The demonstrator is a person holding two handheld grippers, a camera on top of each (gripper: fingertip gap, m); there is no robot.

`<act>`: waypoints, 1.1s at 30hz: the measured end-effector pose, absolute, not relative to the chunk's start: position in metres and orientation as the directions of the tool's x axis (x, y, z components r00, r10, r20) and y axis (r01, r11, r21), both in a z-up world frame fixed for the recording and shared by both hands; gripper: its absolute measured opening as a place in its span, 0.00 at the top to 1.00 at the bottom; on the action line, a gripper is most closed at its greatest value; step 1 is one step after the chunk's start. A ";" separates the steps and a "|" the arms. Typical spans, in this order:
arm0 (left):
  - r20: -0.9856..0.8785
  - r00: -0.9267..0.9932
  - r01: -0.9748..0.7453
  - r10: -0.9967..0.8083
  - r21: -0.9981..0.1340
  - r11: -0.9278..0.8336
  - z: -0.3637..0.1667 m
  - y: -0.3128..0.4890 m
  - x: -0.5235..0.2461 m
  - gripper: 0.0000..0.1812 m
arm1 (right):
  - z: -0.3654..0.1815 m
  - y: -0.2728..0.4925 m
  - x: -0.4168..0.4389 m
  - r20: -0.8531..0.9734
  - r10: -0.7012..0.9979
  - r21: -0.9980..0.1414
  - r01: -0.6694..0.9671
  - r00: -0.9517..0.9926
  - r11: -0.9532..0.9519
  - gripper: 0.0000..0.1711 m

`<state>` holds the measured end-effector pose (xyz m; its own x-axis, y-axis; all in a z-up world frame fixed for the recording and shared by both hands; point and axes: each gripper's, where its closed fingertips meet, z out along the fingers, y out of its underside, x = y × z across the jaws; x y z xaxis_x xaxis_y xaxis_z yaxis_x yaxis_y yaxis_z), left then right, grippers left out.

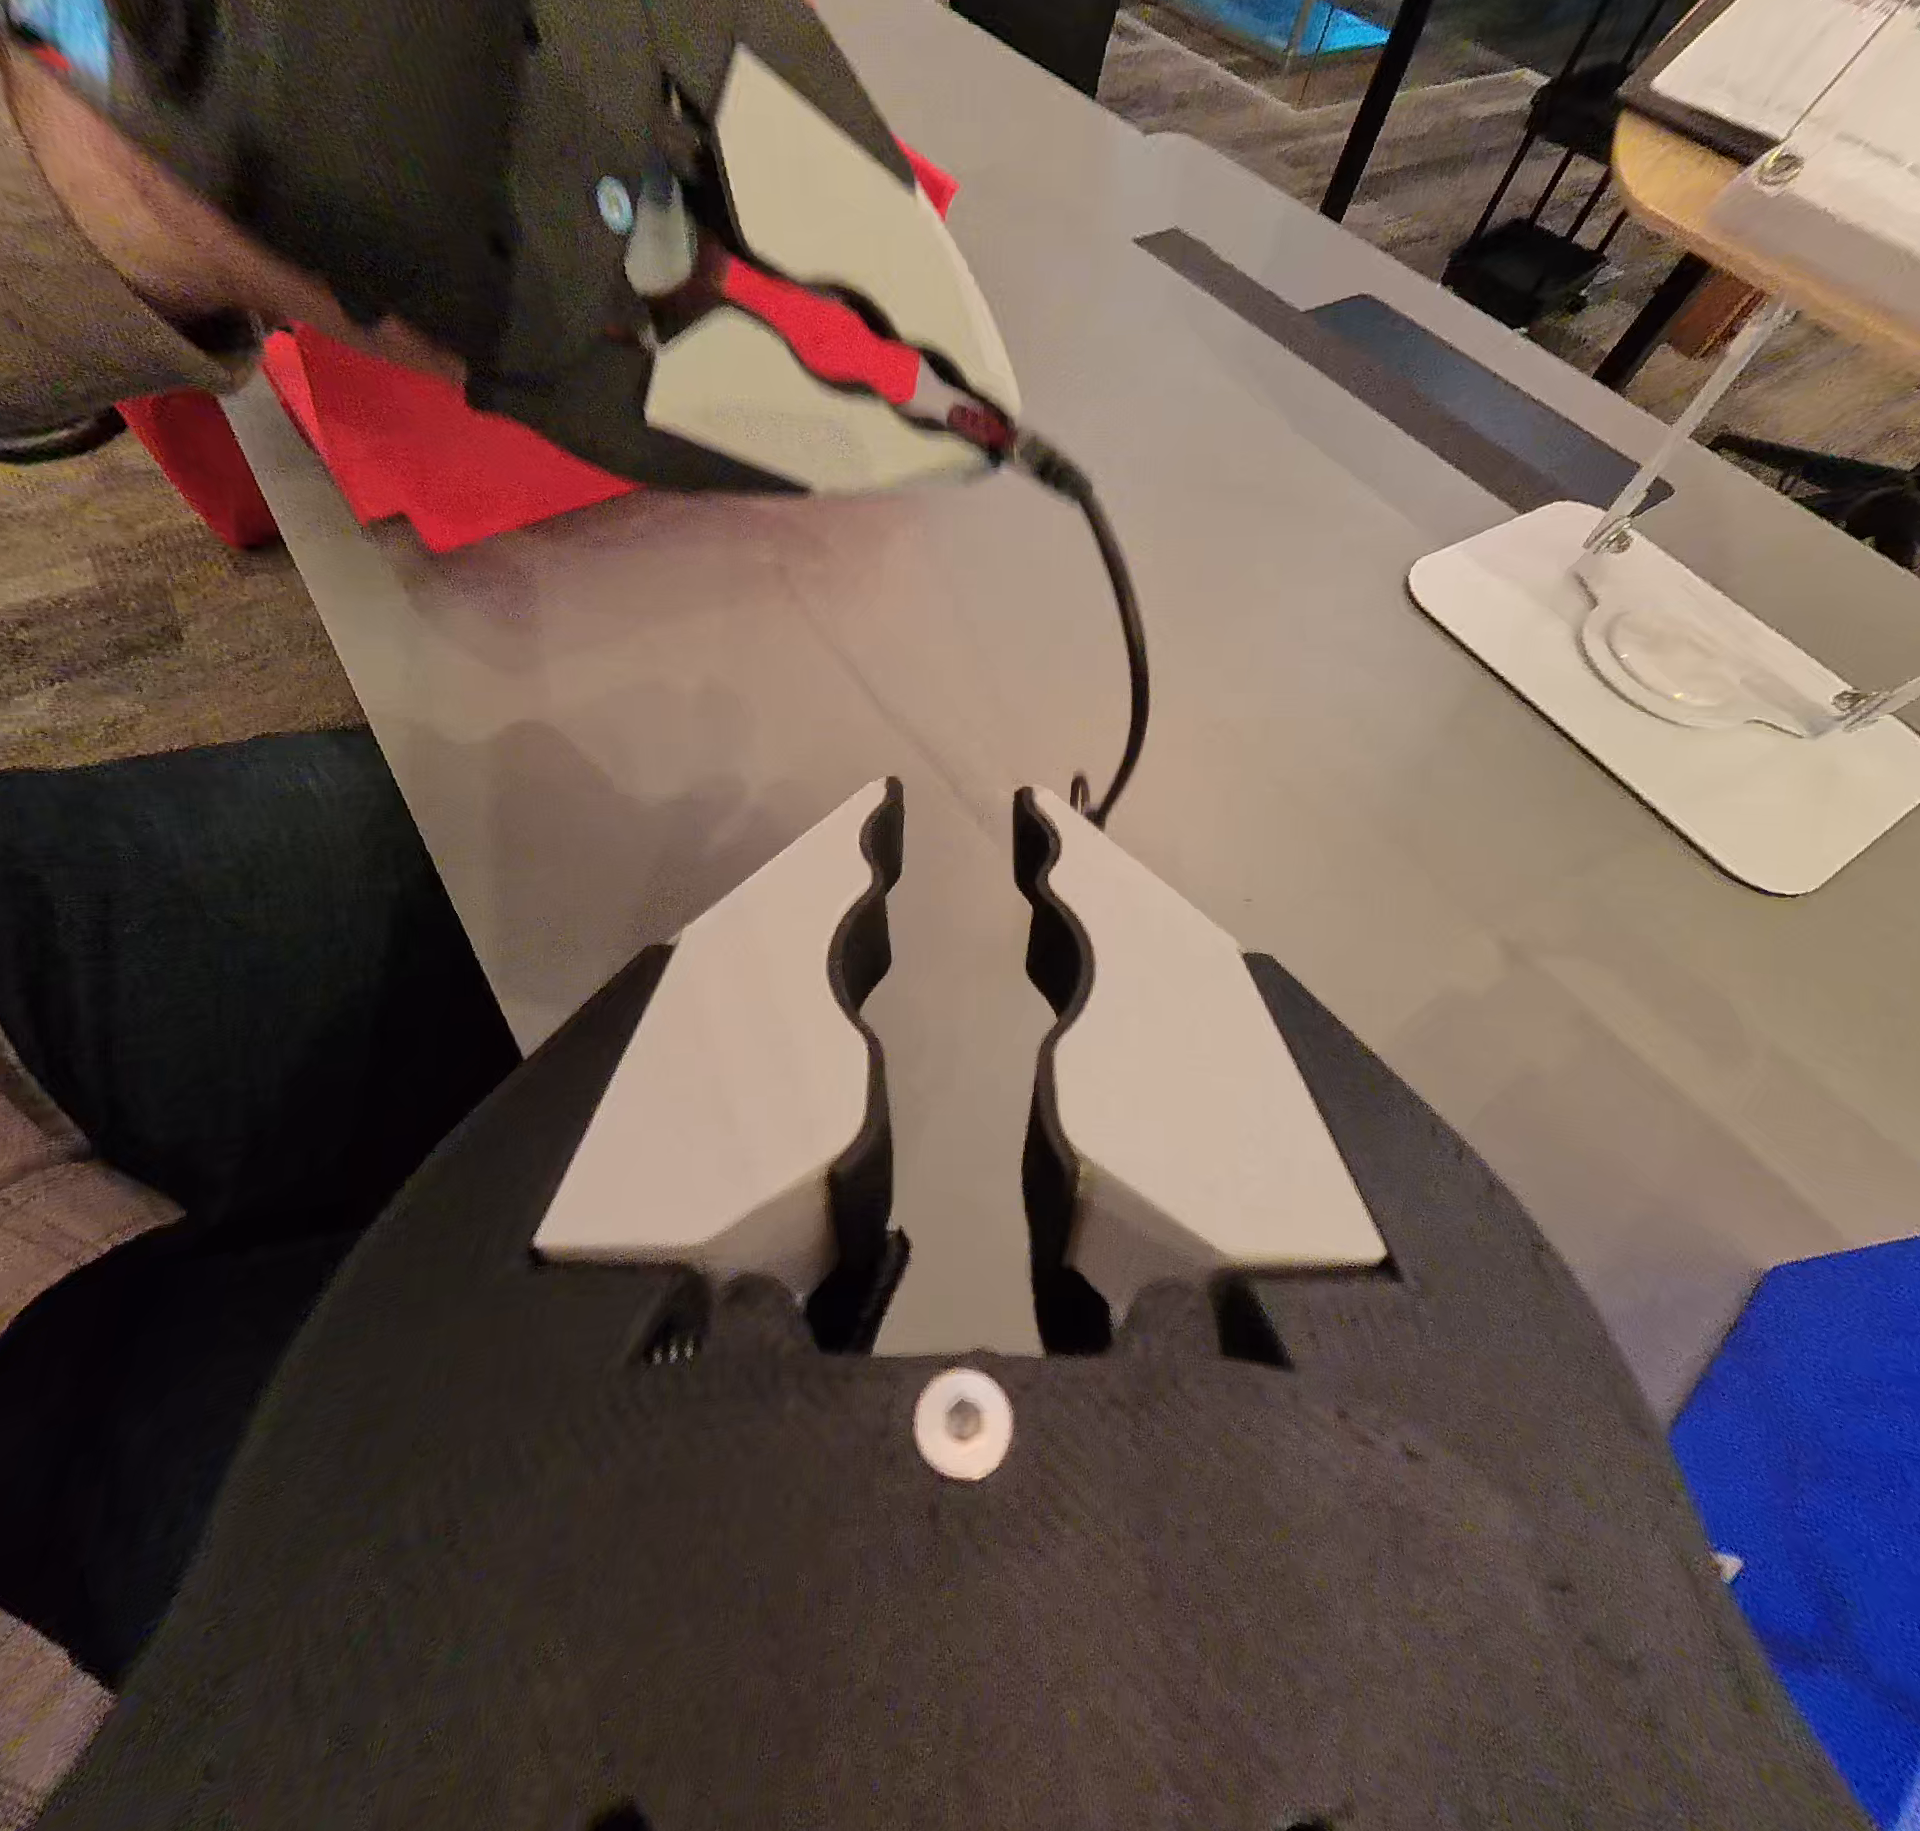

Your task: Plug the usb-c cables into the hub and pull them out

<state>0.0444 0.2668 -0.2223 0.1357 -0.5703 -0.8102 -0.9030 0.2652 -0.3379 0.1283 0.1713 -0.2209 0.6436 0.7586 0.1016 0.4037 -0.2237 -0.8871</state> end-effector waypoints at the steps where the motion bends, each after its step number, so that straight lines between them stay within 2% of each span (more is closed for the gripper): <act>1: -0.805 0.112 -0.907 -0.582 -0.322 0.270 -0.235 0.262 0.052 0.96 | -0.224 0.171 0.128 0.104 0.761 -0.882 0.413 0.641 -0.227 0.89; 14: -0.758 0.007 -0.928 -0.652 -0.247 0.278 -0.320 0.240 0.074 0.96 | -0.251 0.175 0.130 0.104 0.760 -0.849 0.455 0.641 -0.268 0.87; 17: -0.738 -0.016 -0.926 -0.675 -0.243 0.288 -0.333 0.234 0.074 0.95 | -0.253 0.173 0.125 0.106 0.771 -0.842 0.469 0.628 -0.266 0.87; 19: -0.697 -0.015 -0.924 -0.717 -0.265 0.277 -0.338 0.227 0.074 0.91 | -0.256 0.171 0.123 0.109 0.777 -0.836 0.481 0.620 -0.266 0.87; 26: -0.662 0.038 -0.896 -0.749 -0.354 0.267 -0.306 0.214 0.066 0.81 | -0.258 0.167 0.118 0.106 0.792 -0.830 0.492 0.601 -0.262 0.87; 31: -0.703 0.143 -0.888 -0.696 -0.402 0.224 -0.246 0.216 0.028 0.82 | -0.258 0.165 0.114 0.103 0.801 -0.831 0.493 0.590 -0.256 0.87; 33: -0.727 0.183 -0.908 -0.662 -0.383 0.169 -0.223 0.225 -0.008 0.83 | -0.258 0.164 0.112 0.103 0.805 -0.832 0.494 0.585 -0.253 0.87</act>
<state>-0.0081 0.2249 -0.2234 0.1835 -0.6617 -0.7270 -0.9082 0.1690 -0.3830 0.1120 0.1641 -0.2584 0.5849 0.8046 0.1025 0.4940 -0.2531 -0.8318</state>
